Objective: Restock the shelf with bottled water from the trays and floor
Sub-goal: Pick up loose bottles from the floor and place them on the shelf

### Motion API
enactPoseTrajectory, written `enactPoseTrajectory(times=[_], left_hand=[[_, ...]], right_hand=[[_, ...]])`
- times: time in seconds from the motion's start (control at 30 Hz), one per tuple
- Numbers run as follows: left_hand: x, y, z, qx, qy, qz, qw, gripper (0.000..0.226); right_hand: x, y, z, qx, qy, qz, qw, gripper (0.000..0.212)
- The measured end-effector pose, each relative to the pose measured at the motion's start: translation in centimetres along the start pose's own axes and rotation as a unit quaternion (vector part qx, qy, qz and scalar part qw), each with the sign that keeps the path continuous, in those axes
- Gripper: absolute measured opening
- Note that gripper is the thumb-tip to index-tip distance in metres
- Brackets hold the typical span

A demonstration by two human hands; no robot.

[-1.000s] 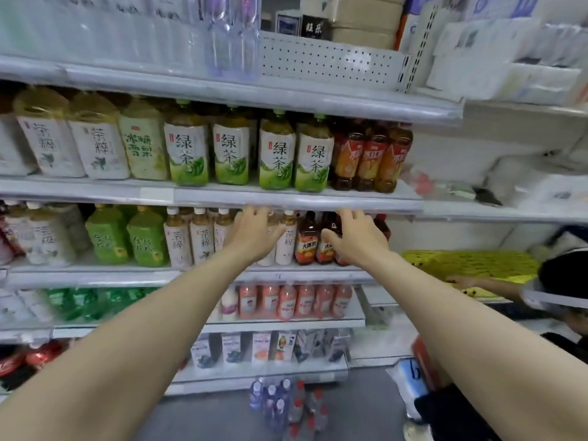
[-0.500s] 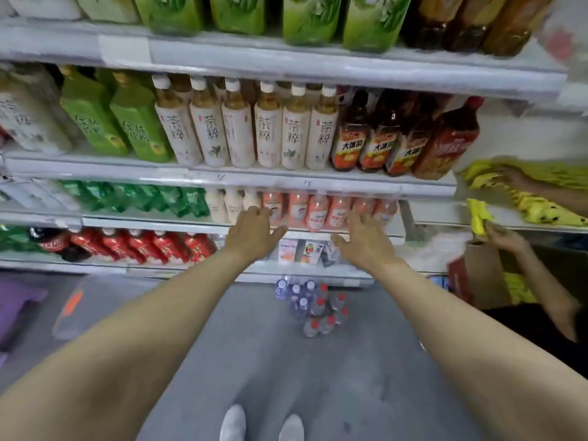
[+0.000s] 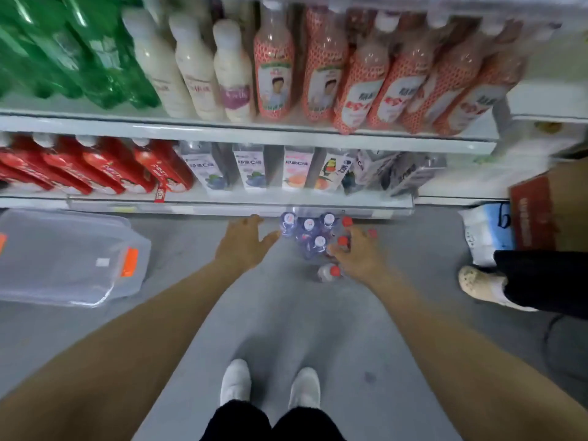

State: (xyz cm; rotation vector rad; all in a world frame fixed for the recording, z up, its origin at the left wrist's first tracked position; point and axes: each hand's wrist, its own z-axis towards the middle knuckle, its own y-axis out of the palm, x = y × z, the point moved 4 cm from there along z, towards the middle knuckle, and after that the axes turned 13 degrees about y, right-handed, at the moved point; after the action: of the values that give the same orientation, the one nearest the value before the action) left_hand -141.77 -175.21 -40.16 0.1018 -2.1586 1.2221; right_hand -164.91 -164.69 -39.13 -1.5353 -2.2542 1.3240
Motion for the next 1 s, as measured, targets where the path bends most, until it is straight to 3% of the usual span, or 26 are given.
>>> enactPoseTrajectory(times=[0.27, 0.43, 0.57, 0.7, 0.83, 1.0], left_hand=[[-9.8, 14.2, 10.0, 0.034, -0.002, -0.123, 0.992, 0.070], [-11.9, 19.1, 17.6, 0.086, 0.059, -0.187, 0.977, 0.090], [-12.9, 21.6, 21.5, 0.080, 0.117, -0.192, 0.971, 0.071], [-13.7, 23.6, 20.7, 0.081, 0.140, -0.217, 0.963, 0.063], [-13.9, 23.9, 18.0, 0.083, 0.191, -0.161, 0.965, 0.061], [-17.7, 21.5, 15.9, 0.128, 0.141, -0.185, 0.964, 0.055]], right_hand=[[5.7, 13.8, 12.7, 0.055, 0.004, 0.074, 0.996, 0.055], [7.1, 17.5, 18.2, 0.090, -0.037, 0.020, 0.995, 0.068], [7.4, 19.0, 21.0, 0.082, -0.056, -0.049, 0.994, 0.065], [7.7, 20.4, 20.9, 0.114, -0.061, -0.073, 0.989, 0.067], [6.9, 21.0, 19.8, 0.127, -0.097, -0.103, 0.982, 0.057], [5.4, 22.8, 18.6, 0.080, -0.172, -0.117, 0.975, 0.061]])
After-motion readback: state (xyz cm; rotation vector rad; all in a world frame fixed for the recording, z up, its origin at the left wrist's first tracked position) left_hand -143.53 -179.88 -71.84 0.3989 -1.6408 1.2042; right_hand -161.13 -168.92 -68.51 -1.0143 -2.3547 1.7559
